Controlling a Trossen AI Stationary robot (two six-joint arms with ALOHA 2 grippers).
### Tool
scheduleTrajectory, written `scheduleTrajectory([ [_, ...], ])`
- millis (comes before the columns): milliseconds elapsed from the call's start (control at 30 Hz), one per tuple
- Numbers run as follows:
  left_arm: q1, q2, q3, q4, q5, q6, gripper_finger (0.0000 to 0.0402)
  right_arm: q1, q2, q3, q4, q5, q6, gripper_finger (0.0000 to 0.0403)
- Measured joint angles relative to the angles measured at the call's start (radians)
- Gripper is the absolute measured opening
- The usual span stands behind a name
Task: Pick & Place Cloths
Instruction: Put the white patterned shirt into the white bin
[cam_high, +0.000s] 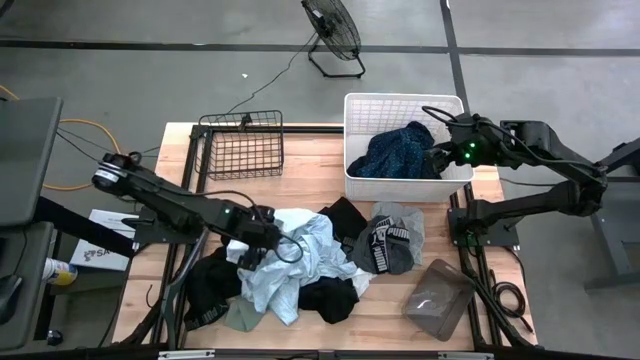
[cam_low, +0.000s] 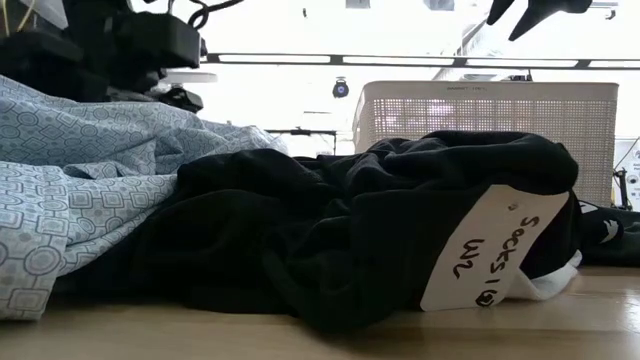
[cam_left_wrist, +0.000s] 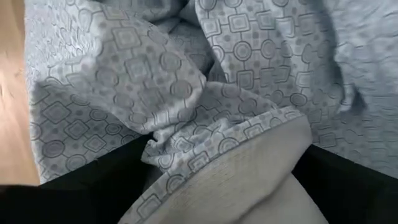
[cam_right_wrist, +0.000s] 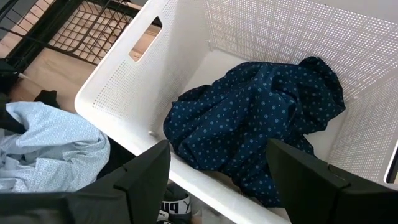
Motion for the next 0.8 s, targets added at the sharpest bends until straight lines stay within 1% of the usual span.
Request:
scheduleTrajectory([
  [100, 0.000, 0.019, 0.000, 0.001, -0.019, 0.003, 0.0312, 0.000, 0.000, 0.000, 0.000, 0.000, 0.000, 0.0259],
  [200, 0.000, 0.023, 0.000, 0.001, -0.021, 0.003, 0.0255, 0.000, 0.000, 0.000, 0.000, 0.000, 0.000, 0.0259],
  [300, 0.000, 0.023, 0.000, 0.002, -0.024, 0.002, 0.0181, 0.000, 0.000, 0.000, 0.000, 0.000, 0.000, 0.0259],
  [467, 0.000, 0.023, 0.006, -0.004, -0.010, -0.006, 0.0038, 0.000, 0.000, 0.000, 0.000, 0.000, 0.000, 0.0259],
  [500, 0.000, 0.023, 0.013, -0.008, -0.003, -0.008, 0.0024, 0.000, 0.000, 0.000, 0.000, 0.000, 0.000, 0.0259],
  [533, 0.000, 0.023, 0.023, -0.011, 0.002, -0.009, 0.0021, 0.000, 0.000, 0.000, 0.000, 0.000, 0.000, 0.0259],
  [633, 0.000, 0.023, 0.072, -0.039, 0.006, -0.005, 0.0028, 0.000, 0.000, 0.000, 0.000, 0.000, 0.000, 0.0259],
  [800, 0.000, 0.023, 0.242, -0.174, 0.000, 0.036, 0.0019, 0.000, 0.000, 0.000, 0.000, 0.000, 0.000, 0.0259],
])
